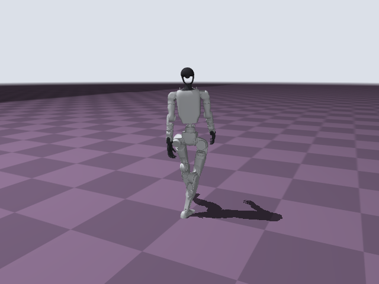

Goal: Walk run

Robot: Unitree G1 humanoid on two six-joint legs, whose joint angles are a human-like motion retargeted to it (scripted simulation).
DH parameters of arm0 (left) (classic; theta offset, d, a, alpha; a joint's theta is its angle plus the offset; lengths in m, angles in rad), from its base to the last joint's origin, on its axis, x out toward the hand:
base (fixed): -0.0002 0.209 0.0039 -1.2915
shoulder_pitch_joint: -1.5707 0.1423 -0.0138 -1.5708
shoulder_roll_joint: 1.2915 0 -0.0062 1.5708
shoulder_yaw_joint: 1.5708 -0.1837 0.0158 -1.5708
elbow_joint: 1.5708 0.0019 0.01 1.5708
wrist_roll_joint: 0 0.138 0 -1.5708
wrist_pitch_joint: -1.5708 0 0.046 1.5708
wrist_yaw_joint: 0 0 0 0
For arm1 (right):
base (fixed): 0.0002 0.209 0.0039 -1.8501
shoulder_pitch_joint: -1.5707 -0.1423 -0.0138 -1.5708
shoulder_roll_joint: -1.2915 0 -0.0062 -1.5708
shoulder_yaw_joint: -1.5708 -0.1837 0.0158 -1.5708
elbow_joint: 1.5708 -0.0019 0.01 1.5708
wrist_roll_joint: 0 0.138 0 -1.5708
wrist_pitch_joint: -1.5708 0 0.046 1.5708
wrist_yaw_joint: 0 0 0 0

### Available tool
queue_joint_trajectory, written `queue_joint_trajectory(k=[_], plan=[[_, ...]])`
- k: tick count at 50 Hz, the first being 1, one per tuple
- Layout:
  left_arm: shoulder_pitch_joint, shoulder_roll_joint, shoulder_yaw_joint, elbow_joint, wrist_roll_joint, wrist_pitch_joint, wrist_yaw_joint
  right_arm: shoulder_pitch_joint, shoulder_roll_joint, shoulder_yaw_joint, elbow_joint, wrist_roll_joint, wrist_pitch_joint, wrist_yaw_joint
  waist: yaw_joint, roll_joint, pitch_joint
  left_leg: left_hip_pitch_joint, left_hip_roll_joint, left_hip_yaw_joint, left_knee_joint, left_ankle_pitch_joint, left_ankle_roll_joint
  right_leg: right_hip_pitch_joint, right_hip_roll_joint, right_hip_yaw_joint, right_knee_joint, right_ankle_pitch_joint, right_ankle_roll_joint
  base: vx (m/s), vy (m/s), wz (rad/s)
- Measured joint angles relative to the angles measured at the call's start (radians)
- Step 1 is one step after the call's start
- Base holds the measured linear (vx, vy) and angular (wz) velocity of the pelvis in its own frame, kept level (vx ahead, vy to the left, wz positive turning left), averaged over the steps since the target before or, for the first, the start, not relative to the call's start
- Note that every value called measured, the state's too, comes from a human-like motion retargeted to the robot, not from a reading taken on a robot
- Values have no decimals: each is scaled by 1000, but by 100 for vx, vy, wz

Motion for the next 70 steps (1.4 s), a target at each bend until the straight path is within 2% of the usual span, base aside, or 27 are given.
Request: queue_joint_trajectory(k=[2, 5, 8, 10, 12, 13, 15, 19, 24, 28, 30, 31, 32, 35, 38, 40, 42, 43, 45, 49, 52, 55, 60, 63, 65, 67, 70], plan=[[1, 5, 10, 23, -3, 12, 7, 0, -2, 6, -4, -16, -25, 7, 7, 4, -10, -2, -4, -3, 8, -3, 12, 39, 5, 14, 15, 10, 27, 104, 6, -24], [-14, 10, 23, 46, -1, 33, 17, 31, 6, 1, 9, -40, -34, 32, -2, 18, -37, 14, -23, -12, 77, 29, 85, 86, 9, 12, 56, 96, 88, 105, 8, -9], [-38, 4, 32, 64, -12, 44, 32, 108, 17, -14, 44, -66, -36, 56, 40, 36, -71, 51, 25, -16, 131, 77, 53, 111, -15, -5, 160, 332, 126, 108, 8, -75], [-74, -7, 37, 62, -32, 45, 40, 157, 26, -22, 71, -86, -42, 44, 40, 62, -83, 84, 62, -26, 176, 50, 61, 69, -28, -1, 306, 505, 111, 117, 6, -34], [-117, -18, 21, 41, -56, 29, 39, 195, 22, -32, 104, -94, -50, 22, 9, 110, -73, 159, 77, -56, 172, 8, 100, 2, -25, -55, 510, 595, 83, 83, 4, 23], [-140, -20, 7, 31, -72, 20, 39, 211, 16, -33, 120, -95, -53, 16, 0, 130, -69, 192, 86, -60, 168, -10, 115, -42, -34, -76, 613, 584, 58, 79, 4, -1], [-198, -15, -12, 15, -90, 7, 34, 239, 7, -37, 148, -113, -54, 12, -9, 148, -76, 239, 97, -45, 149, -39, 136, -181, -58, -64, 810, 470, 48, 78, 1, -35], [-325, 30, -10, -34, -75, -12, -7, 282, 18, -75, 197, -158, -50, -2, -87, 116, -78, 319, 48, -59, 84, -64, 165, -477, -109, -8, 946, 313, 125, 78, -7, 24], [-463, 99, -23, -95, -105, -52, -56, 338, 22, -103, 239, -134, -37, 24, -206, 79, -78, 432, -32, -115, 28, -114, 206, -656, -194, -51, 601, 202, 145, 86, -13, 66], [-547, 152, -27, -128, -120, -76, -91, 369, 21, -122, 259, -133, -22, 34, -279, 45, -71, 556, -85, -158, 1, -176, 222, -715, -183, 53, 196, 164, 200, 96, -20, 55], [-565, 171, -29, -148, -120, -87, -107, 386, 20, -132, 266, -134, -16, 42, -300, 38, -72, 626, -91, -173, -9, -205, 221, -727, -176, 114, 69, 155, 262, 99, -17, 28], [-565, 172, -31, -163, -118, -95, -109, 391, 18, -140, 267, -134, -12, 50, -293, 37, -77, 651, -93, -169, -9, -214, 216, -735, -178, 90, 68, 154, 265, 103, -18, -4], [-563, 172, -32, -178, -118, -103, -109, 394, 17, -148, 267, -133, -7, 57, -286, 37, -83, 672, -95, -165, -6, -219, 210, -745, -178, 75, 80, 156, 251, 116, -23, -23], [-541, 163, -29, -214, -134, -124, -103, 377, 14, -160, 262, -131, 1, 63, -295, 46, -105, 704, -96, -152, 27, -174, 177, -770, -176, 49, 192, 205, 144, 82, -16, -8], [-467, 137, -21, -204, -130, -122, -99, 373, 17, -158, 274, -119, -5, 42, -318, 41, -113, 739, -99, -110, 135, 43, 147, -729, -183, 89, 275, 282, 136, 124, -25, 11], [-411, 95, -25, -187, -105, -118, -82, 372, 24, -168, 275, -100, -6, 24, -302, 28, -134, 706, -78, 14, 263, 242, 177, -693, -215, 116, 321, 244, 106, 114, -12, -13], [-373, 62, -36, -159, -73, -106, -67, 364, 25, -161, 262, -68, -21, 16, -254, -21, -126, 655, -102, 125, 440, 339, 236, -618, -239, 147, 313, 193, 79, 87, -9, -31], [-356, 53, -47, -141, -61, -97, -58, 356, 24, -150, 258, -53, -27, 16, -245, -44, -114, 628, -100, 157, 533, 323, 248, -580, -257, 141, 314, 173, 72, 103, -17, 13], [-320, 39, -69, -106, -46, -79, -31, 329, 22, -132, 256, -46, -25, 8, -223, -85, -102, 552, -59, 243, 699, 201, 283, -508, -283, 126, 308, 135, 63, 87, -18, 31], [-250, 3, -95, -22, -7, -61, 33, 246, 13, -101, 247, -59, -13, -16, -162, -84, -74, 347, -7, 250, 782, 84, 214, -361, -242, 60, 210, 127, 49, 84, -14, 14], [-191, -19, -108, 32, 24, -40, 105, 178, -13, -61, 229, -40, -4, -5, -130, -65, -62, 221, 1, 241, 663, 22, 167, -270, -195, 2, 136, 126, 44, 66, -11, 21], [-141, -45, -66, 81, 25, -12, 178, 109, -30, -56, 203, -48, 7, -2, -91, -28, -46, 132, 5, 198, 439, 32, 108, -171, -126, -49, 68, 110, 44, 79, -12, -2], [-115, -59, -12, 163, 22, 20, 148, 11, -56, -61, 158, -42, 1, -12, -17, 21, -6, 41, -8, 52, 86, 66, 39, -6, -35, -48, -3, 67, 62, 86, -7, -34], [-110, -48, -16, 174, 53, 23, 134, -11, -60, -64, 142, -32, -1, -8, 10, 31, 1, 11, -18, 29, 12, 70, 20, 61, -17, -3, 8, 58, 82, 88, -1, -26], [-121, -39, -12, 173, 65, 32, 132, -10, -52, -73, 136, -30, -3, -2, 11, 30, -6, 1, -39, -6, 41, 76, 77, 87, -17, 11, 33, 88, 109, 95, 0, 3], [-126, -31, -5, 172, 60, 37, 123, 18, -43, -77, 141, -33, -5, 11, 23, 35, -23, 24, -28, 30, 95, 80, 108, 106, -12, 26, 88, 182, 139, 113, 2, -39], [-140, -21, 15, 165, 28, 43, 98, 89, -14, -71, 158, -67, -10, 23, 60, 48, -61, 39, 46, 39, 197, 72, 102, 90, -65, -34, 255, 458, 139, 121, 3, -89]])
